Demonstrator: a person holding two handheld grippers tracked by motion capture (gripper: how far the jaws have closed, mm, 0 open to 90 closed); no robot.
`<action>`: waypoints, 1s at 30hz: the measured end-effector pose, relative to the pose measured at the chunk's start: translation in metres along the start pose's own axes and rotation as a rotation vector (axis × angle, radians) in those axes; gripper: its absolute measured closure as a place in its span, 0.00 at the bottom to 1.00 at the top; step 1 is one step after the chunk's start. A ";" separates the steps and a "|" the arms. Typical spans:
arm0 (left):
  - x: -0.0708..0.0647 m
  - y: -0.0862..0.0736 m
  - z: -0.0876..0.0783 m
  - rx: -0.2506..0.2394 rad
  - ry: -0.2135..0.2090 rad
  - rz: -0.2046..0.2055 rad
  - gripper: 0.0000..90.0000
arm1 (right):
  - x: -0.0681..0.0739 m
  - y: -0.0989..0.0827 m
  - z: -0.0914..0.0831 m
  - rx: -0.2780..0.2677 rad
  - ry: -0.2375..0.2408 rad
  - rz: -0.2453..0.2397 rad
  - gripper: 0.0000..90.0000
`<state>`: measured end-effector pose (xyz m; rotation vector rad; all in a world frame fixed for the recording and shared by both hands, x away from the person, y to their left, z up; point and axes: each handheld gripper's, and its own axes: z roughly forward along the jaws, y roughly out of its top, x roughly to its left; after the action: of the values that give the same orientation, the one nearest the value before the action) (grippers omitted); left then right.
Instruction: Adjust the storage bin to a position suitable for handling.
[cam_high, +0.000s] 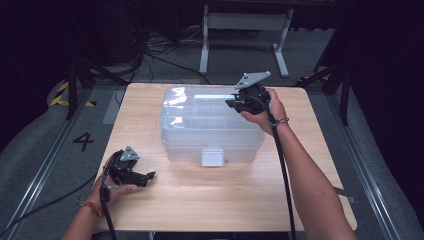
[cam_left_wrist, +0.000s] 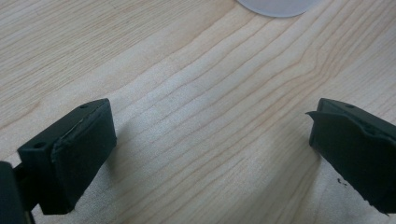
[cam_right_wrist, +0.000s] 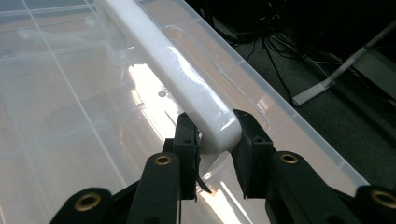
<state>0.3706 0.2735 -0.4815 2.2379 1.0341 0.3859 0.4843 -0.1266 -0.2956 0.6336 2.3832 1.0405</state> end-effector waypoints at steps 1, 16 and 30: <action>0.000 0.000 -0.001 -0.003 0.001 0.005 0.04 | -0.002 0.001 0.000 0.001 0.005 0.000 0.81; -0.005 0.006 -0.029 -0.085 0.069 0.031 0.41 | -0.015 0.012 0.000 0.017 0.045 0.021 0.81; -0.019 0.055 -0.056 -0.254 0.029 0.057 0.73 | -0.017 0.018 0.000 0.047 0.039 0.031 0.80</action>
<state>0.3621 0.2553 -0.4031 2.0418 0.8836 0.5448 0.5019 -0.1254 -0.2779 0.6755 2.4451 1.0215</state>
